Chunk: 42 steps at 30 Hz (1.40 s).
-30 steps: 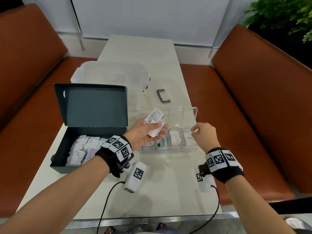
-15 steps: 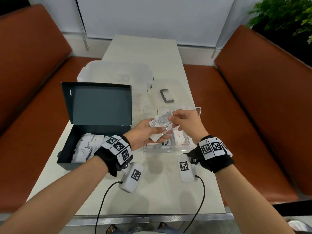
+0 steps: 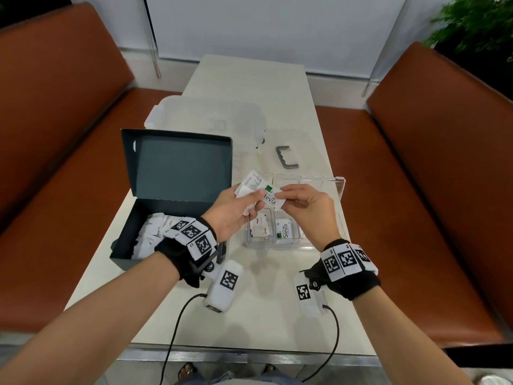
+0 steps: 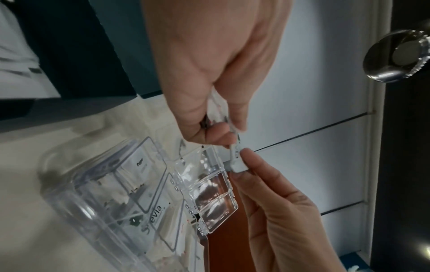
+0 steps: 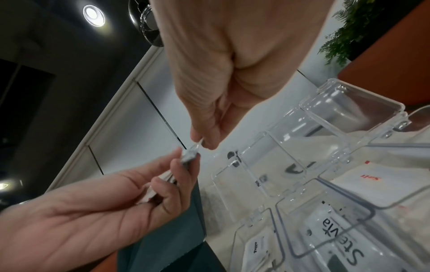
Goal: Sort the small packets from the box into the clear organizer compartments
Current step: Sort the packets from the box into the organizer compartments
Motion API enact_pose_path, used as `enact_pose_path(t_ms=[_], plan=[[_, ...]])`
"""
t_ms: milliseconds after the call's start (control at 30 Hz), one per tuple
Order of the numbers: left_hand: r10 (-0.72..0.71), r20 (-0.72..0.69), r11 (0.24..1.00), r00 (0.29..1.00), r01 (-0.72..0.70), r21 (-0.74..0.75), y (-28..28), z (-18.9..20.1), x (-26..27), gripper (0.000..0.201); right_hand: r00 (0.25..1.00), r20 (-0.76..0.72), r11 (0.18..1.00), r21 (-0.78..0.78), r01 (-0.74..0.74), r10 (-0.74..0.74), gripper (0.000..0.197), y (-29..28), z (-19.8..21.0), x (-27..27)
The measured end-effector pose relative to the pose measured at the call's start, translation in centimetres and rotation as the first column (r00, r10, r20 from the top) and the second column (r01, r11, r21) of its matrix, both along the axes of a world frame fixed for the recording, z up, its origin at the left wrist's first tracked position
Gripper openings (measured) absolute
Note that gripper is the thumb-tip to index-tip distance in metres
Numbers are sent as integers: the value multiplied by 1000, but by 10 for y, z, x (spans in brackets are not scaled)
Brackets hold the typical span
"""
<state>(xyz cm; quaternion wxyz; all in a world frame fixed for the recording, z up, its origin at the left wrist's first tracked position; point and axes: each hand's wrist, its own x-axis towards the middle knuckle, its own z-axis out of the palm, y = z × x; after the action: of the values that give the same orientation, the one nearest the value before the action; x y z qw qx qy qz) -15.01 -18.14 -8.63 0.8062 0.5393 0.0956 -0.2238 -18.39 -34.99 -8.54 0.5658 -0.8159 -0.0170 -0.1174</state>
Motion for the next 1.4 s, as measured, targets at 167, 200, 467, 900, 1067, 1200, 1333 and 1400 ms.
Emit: enact_pose_path(t_ms=[167, 200, 467, 900, 1067, 1200, 1333, 1400], plan=[[-60, 139, 984, 988, 36, 173, 8, 3, 2, 25, 998, -44, 999, -32, 35, -36, 27, 0, 6, 10], [-92, 169, 975, 981, 55, 214, 10, 4, 3, 27, 998, -60, 999, -42, 22, -25, 25, 0, 9, 13], [-76, 216, 958, 973, 12, 285, 22, 4, 10, 22, 949, -315, 999, -42, 4, -18, 24, 2, 6, 37], [-16, 176, 960, 984, -34, 276, 38, -10, 4, 22, 892, -415, 903, -430, -15, -182, 28, -16, -33, 32], [-30, 165, 962, 986, -16, 272, 32, -9, 1, 23, 895, -393, 872, -490, -9, -211, 32, -11, -41, 32], [-26, 151, 965, 988, -15, 261, 30, -7, 0, 23, 894, -383, 843, -538, -11, -233, 25, -10, -47, 31], [-23, 131, 967, 991, -11, 256, 29, -7, -2, 24, 904, -359, 763, -644, -59, -233, 16, -3, -53, 29], [-23, 125, 970, 992, -8, 244, 29, -7, -3, 25, 908, -351, 715, -693, -88, -228, 15, -1, -56, 28]])
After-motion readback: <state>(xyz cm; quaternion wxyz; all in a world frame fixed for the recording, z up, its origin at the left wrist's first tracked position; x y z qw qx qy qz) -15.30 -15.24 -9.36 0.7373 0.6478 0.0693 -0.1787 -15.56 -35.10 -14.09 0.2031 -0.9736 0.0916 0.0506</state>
